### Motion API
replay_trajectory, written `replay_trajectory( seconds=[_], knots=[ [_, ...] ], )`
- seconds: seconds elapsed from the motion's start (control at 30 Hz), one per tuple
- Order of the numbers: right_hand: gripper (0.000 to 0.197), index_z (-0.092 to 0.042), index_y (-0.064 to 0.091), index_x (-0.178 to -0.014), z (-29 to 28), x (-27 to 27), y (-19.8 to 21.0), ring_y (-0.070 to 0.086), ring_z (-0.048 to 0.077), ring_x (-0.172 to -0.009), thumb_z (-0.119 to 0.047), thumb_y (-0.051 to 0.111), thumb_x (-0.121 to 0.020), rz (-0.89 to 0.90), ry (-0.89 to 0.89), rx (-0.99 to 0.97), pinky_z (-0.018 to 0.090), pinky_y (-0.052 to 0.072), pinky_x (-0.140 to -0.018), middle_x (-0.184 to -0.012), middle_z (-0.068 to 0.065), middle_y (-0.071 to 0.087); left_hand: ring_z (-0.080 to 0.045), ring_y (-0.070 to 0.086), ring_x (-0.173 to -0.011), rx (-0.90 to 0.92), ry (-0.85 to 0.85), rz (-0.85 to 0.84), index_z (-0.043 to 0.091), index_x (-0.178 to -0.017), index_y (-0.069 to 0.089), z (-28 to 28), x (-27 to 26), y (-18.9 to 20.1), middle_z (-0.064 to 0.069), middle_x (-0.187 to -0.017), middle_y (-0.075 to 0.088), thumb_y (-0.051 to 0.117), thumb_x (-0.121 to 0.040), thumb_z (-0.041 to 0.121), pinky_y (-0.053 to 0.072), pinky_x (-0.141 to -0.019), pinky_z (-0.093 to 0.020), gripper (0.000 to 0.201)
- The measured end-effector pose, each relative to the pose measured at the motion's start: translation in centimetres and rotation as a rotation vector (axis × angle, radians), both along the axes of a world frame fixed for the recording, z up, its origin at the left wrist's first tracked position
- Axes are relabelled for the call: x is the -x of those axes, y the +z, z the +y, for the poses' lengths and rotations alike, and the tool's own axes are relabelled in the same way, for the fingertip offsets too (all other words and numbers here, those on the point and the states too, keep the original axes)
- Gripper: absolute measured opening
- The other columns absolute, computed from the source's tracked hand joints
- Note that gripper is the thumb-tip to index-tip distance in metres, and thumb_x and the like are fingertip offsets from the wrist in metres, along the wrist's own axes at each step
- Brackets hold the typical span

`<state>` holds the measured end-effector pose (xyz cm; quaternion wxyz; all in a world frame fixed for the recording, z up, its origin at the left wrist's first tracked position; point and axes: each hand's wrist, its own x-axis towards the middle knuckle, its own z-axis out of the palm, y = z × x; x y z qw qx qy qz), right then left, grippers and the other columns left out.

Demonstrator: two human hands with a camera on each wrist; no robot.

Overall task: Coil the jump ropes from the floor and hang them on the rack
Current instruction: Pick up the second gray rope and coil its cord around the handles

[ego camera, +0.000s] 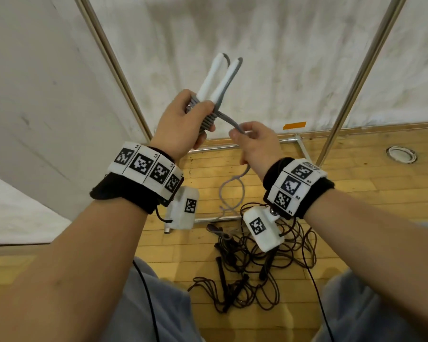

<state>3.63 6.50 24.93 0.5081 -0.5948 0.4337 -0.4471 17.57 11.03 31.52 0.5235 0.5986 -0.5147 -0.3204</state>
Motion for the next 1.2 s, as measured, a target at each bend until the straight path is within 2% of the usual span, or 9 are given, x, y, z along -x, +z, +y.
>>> replay_trajectory(
  seconds=[0.07,0.23,0.43,0.53,0.67,0.83,0.97,1.1,1.2],
  knots=[
    [0.016,-0.022,0.060,-0.072,-0.6,0.6,0.3,0.042,0.006,-0.039,-0.031,0.066,-0.085,0.032,-0.034,0.070,0.021,0.043,-0.042,-0.055,-0.009,0.046,-0.019,0.049,-0.048,0.028,0.043,-0.025,0.015,-0.088,0.046,0.0,-0.6,-0.2,-0.008,-0.071,0.063,0.054,-0.093,0.024,0.037,-0.042,-0.026,0.013],
    [0.036,-0.016,0.063,-0.074,-0.1,1.1,-0.3,0.041,0.015,-0.052,-0.041,0.047,-0.095,0.297,0.152,0.022,0.036,0.050,-0.059,-0.058,-0.002,0.037,-0.003,0.055,-0.054,0.084,0.076,-0.257,0.026,-0.093,0.047,-0.4,-0.7,-1.9,-0.002,-0.081,0.065,0.054,-0.092,0.029,0.043,-0.051,-0.021,0.009],
    [0.031,-0.015,0.059,-0.072,0.0,2.2,0.8,0.038,0.003,-0.038,-0.026,0.044,-0.097,0.448,0.158,0.242,0.013,0.029,-0.042,-0.050,-0.007,0.037,-0.009,0.054,-0.060,0.051,0.147,-0.628,0.023,-0.103,0.039,-1.5,-1.8,-4.1,0.009,-0.073,0.052,0.052,-0.093,0.036,0.039,-0.048,-0.024,0.021],
    [0.041,-0.016,0.049,-0.063,0.7,2.4,1.1,0.040,0.004,-0.044,-0.030,0.039,-0.099,0.527,0.234,0.262,0.021,0.038,-0.052,-0.052,-0.006,0.040,-0.018,0.054,-0.063,-0.024,0.117,-0.738,0.020,-0.104,0.037,-2.1,-1.6,-5.2,0.008,-0.073,0.049,0.053,-0.093,0.035,0.038,-0.051,-0.030,0.025],
    [0.043,-0.020,0.047,-0.058,0.9,2.4,1.3,0.042,-0.003,-0.042,-0.032,0.039,-0.099,0.593,0.247,0.291,0.013,0.031,-0.049,-0.050,-0.010,0.039,-0.023,0.053,-0.071,-0.094,0.028,-0.843,0.016,-0.108,0.038,-2.6,-0.9,-6.2,0.001,-0.083,0.051,0.054,-0.094,0.028,0.038,-0.060,-0.032,0.025],
    [0.028,-0.008,0.064,-0.083,0.8,2.7,1.3,0.037,0.011,-0.047,-0.027,0.048,-0.095,0.705,0.353,0.247,0.017,0.028,-0.044,-0.054,-0.004,0.040,-0.028,0.054,-0.076,-0.224,-0.017,-1.018,0.019,-0.105,0.038,-2.8,-0.6,-6.9,-0.005,-0.091,0.050,0.053,-0.093,0.025,0.042,-0.063,-0.038,0.020],
    [0.033,-0.007,0.065,-0.086,0.2,3.2,2.0,0.040,0.011,-0.052,-0.028,0.042,-0.098,0.792,0.259,0.378,0.016,0.030,-0.046,-0.060,-0.002,0.047,-0.026,0.052,-0.073,-0.223,-0.062,-1.130,0.025,-0.097,0.033,-2.5,0.7,-7.6,-0.004,-0.089,0.053,0.050,-0.093,0.028,0.042,-0.059,-0.036,0.017],
    [0.038,-0.006,0.065,-0.078,-1.0,4.2,2.9,0.045,0.014,-0.058,-0.035,0.048,-0.095,0.809,0.130,0.469,0.022,0.031,-0.052,-0.064,0.001,0.053,-0.021,0.059,-0.081,-0.087,-0.081,-1.229,0.030,-0.114,0.050,-1.7,2.1,-8.0,0.005,-0.091,0.062,0.053,-0.085,0.054,0.033,-0.054,-0.027,0.038],
    [0.035,-0.015,0.064,-0.068,-1.6,4.9,3.2,0.047,0.011,-0.057,-0.044,0.058,-0.087,0.815,0.059,0.454,0.024,0.030,-0.051,-0.060,-0.003,0.053,-0.020,0.059,-0.072,-0.028,-0.119,-1.184,0.029,-0.101,0.060,-1.4,2.6,-7.7,0.007,-0.077,0.064,0.050,-0.086,0.057,0.027,-0.047,-0.025,0.033]
  ],
)
